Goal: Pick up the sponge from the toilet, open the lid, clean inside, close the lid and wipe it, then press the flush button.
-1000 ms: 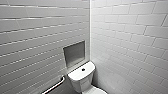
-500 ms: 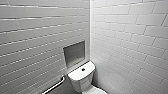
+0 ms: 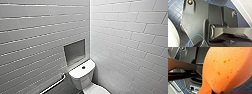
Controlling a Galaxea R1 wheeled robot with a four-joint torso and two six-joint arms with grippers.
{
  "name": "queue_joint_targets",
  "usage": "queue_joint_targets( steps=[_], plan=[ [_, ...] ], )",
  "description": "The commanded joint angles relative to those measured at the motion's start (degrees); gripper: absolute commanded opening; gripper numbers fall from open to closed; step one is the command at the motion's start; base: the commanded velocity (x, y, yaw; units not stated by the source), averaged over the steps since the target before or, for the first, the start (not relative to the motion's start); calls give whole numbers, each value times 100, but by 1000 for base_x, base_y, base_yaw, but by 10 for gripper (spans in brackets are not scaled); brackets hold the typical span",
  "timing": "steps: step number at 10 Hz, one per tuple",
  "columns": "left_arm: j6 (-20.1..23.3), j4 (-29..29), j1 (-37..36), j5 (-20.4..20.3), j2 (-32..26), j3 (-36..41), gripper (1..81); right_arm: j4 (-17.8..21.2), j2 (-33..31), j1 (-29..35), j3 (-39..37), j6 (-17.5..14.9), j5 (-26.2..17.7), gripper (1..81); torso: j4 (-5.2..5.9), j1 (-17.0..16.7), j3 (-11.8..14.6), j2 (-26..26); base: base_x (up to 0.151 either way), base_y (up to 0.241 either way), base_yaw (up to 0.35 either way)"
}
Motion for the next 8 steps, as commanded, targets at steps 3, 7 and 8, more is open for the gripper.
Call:
queue_joint_targets(
  steps=[3,7,8],
  plan=[
    [58,9,-277,308,-1,42,811,-87,-22,113,25,-21,-321,10,0,-230,313,352,0,0,0],
    [49,-35,-251,299,69,-107,811,-87,-4,104,17,-21,-312,10,0,-324,424,454,0,0,0],
    [49,-35,-251,299,87,-134,811,-87,5,96,8,-21,-312,10,0,-326,424,457,0,0,0]
  ],
)
